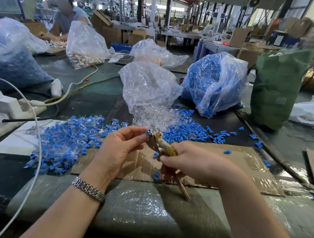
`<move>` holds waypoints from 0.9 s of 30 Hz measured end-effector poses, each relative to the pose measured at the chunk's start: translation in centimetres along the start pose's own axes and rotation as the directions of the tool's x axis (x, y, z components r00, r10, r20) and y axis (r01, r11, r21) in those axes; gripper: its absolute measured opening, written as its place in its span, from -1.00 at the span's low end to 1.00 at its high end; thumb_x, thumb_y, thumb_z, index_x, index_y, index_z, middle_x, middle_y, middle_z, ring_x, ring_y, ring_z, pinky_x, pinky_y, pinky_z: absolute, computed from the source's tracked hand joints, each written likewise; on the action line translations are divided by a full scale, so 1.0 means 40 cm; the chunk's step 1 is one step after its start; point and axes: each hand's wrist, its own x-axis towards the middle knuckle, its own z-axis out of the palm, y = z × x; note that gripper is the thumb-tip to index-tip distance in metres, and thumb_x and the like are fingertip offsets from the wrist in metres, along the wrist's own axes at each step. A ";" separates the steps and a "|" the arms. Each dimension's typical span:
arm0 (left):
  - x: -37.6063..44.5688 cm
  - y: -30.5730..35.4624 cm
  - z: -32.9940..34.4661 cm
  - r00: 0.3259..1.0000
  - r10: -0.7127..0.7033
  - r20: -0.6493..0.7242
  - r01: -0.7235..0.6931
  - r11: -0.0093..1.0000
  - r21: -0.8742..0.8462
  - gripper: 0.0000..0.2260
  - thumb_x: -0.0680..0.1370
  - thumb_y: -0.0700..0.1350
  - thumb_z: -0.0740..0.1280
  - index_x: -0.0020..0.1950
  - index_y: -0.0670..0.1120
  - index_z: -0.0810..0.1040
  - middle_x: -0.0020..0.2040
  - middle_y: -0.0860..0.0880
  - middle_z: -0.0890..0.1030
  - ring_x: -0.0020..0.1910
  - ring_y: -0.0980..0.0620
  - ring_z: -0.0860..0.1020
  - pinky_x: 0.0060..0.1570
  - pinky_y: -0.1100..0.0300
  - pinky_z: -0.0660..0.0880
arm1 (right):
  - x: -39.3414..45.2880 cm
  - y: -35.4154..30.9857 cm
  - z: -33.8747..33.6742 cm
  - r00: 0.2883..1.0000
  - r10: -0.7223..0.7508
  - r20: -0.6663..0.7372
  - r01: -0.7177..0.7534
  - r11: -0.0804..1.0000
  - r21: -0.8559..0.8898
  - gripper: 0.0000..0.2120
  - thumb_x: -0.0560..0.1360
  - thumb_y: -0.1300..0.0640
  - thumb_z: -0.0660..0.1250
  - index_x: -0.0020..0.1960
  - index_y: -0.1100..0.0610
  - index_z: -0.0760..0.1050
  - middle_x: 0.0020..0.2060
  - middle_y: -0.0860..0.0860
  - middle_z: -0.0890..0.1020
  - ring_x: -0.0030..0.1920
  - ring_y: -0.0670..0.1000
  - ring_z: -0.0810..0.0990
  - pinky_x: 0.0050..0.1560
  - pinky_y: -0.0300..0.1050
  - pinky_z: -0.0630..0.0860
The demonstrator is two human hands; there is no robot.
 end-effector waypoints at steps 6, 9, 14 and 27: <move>-0.015 0.008 0.005 1.000 0.007 -0.016 -0.005 0.992 0.124 -0.78 0.39 -0.12 0.50 0.02 -0.04 0.75 0.01 -0.12 0.74 -0.06 0.01 0.66 -0.08 0.24 0.64 | 0.006 0.005 0.028 0.994 0.009 -0.105 -0.008 1.000 0.001 -0.66 0.64 -0.13 0.25 -0.07 0.15 0.51 -0.30 0.04 0.62 -0.38 -0.04 0.60 -0.29 -0.14 0.57; -0.016 0.008 0.008 0.999 0.023 -0.034 -0.017 0.984 0.179 -0.77 0.39 -0.09 0.49 0.03 -0.03 0.75 0.01 -0.10 0.74 -0.05 -0.01 0.65 -0.04 0.21 0.63 | 0.015 0.010 0.039 0.993 0.013 -0.114 -0.015 1.000 -0.017 -0.67 0.65 -0.11 0.23 -0.12 0.11 0.48 -0.32 0.03 0.58 -0.37 -0.02 0.54 -0.18 -0.04 0.58; -0.017 0.006 0.007 0.999 0.052 -0.013 -0.048 0.978 0.204 -0.81 0.42 -0.08 0.48 0.01 0.05 0.75 0.00 -0.05 0.74 -0.03 0.04 0.67 -0.06 0.27 0.61 | 0.006 0.015 0.029 0.998 0.020 -0.063 -0.017 0.999 0.049 -0.62 0.63 -0.17 0.22 -0.06 0.13 0.55 -0.32 0.03 0.63 -0.36 -0.05 0.60 -0.17 -0.10 0.60; 0.001 -0.012 0.003 0.835 0.486 -0.258 -0.061 0.548 0.834 -0.74 0.54 -0.30 0.36 0.17 -0.04 0.57 0.14 -0.02 0.42 -0.10 0.05 0.52 -0.01 0.11 0.50 | 0.028 0.156 -0.049 0.768 0.230 -0.598 -0.544 0.727 -0.419 -0.51 0.56 -0.30 0.26 0.15 0.12 0.44 0.12 0.12 0.55 0.09 0.14 0.53 0.12 0.09 0.52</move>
